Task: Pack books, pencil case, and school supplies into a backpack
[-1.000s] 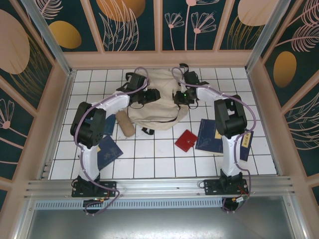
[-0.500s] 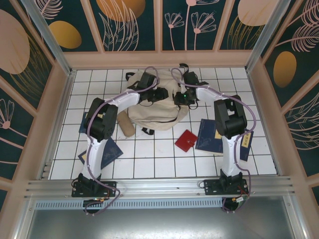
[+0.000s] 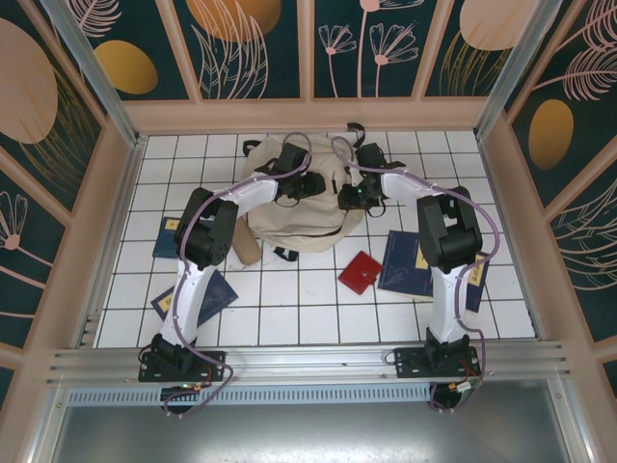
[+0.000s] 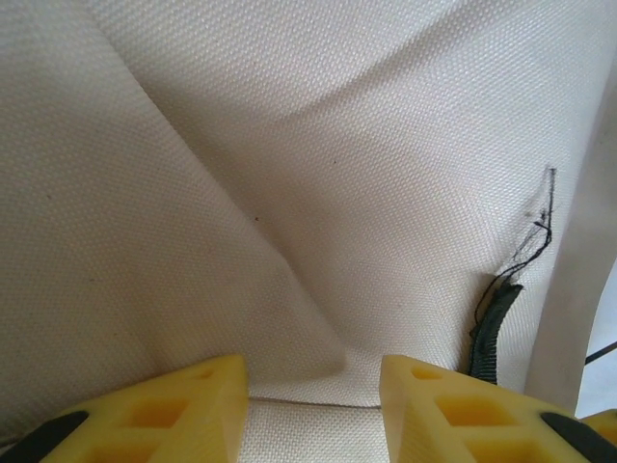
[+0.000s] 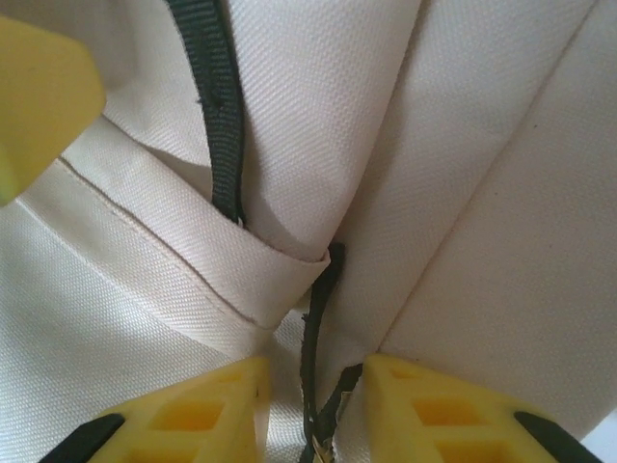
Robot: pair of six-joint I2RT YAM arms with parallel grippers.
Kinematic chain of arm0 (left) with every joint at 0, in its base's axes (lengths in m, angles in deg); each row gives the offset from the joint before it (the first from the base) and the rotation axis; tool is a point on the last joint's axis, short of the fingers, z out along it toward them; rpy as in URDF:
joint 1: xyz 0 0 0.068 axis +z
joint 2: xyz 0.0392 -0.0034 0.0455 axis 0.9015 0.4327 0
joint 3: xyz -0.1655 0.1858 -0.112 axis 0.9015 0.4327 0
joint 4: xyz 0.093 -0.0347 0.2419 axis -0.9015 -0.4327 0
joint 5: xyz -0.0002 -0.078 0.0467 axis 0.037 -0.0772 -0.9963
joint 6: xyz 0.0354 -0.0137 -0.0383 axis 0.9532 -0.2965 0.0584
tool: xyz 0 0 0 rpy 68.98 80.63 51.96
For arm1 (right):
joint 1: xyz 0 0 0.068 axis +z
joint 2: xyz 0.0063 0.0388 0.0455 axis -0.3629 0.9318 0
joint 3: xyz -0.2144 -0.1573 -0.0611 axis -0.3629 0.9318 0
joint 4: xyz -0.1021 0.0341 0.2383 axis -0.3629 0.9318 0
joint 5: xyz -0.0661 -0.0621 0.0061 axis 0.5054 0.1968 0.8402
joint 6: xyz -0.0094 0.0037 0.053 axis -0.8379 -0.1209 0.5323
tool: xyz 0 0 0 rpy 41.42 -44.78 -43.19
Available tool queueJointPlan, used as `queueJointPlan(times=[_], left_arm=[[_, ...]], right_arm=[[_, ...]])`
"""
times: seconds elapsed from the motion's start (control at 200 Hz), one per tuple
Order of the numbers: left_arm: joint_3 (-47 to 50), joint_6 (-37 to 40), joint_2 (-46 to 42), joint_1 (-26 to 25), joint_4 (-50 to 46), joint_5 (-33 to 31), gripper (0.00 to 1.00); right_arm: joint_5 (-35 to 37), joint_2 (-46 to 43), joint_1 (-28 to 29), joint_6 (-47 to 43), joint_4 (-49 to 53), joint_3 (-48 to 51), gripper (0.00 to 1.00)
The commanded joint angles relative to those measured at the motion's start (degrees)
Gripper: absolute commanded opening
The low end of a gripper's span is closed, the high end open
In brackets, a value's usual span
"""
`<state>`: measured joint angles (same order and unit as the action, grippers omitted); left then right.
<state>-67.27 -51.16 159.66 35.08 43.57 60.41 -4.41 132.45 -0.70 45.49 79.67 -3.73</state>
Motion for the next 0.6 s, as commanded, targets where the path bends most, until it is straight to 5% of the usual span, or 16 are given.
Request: queueJointPlan(times=[0.0,0.285,0.425,0.596], left_arm=[[-0.6,-0.2,2.5,0.4,-2.8,-2.2,0.42],[-0.7,-0.2,2.8,0.4,-2.9,-1.5,0.43],[-1.0,-0.9,3.5,0.4,-3.6,-1.7,0.42],[-0.9,-3.2,5.2,0.4,-4.5,-1.0,0.41]], right_arm=[[0.4,0.5,1.0,-1.9,3.2,-1.0,0.28],[3.8,4.1,1.7,-3.0,2.6,-4.3,0.21],[5.8,3.4,2.5,-3.4,3.1,-5.1,0.08],[-0.7,-5.2,2.7,-3.0,-1.7,2.3,0.02]])
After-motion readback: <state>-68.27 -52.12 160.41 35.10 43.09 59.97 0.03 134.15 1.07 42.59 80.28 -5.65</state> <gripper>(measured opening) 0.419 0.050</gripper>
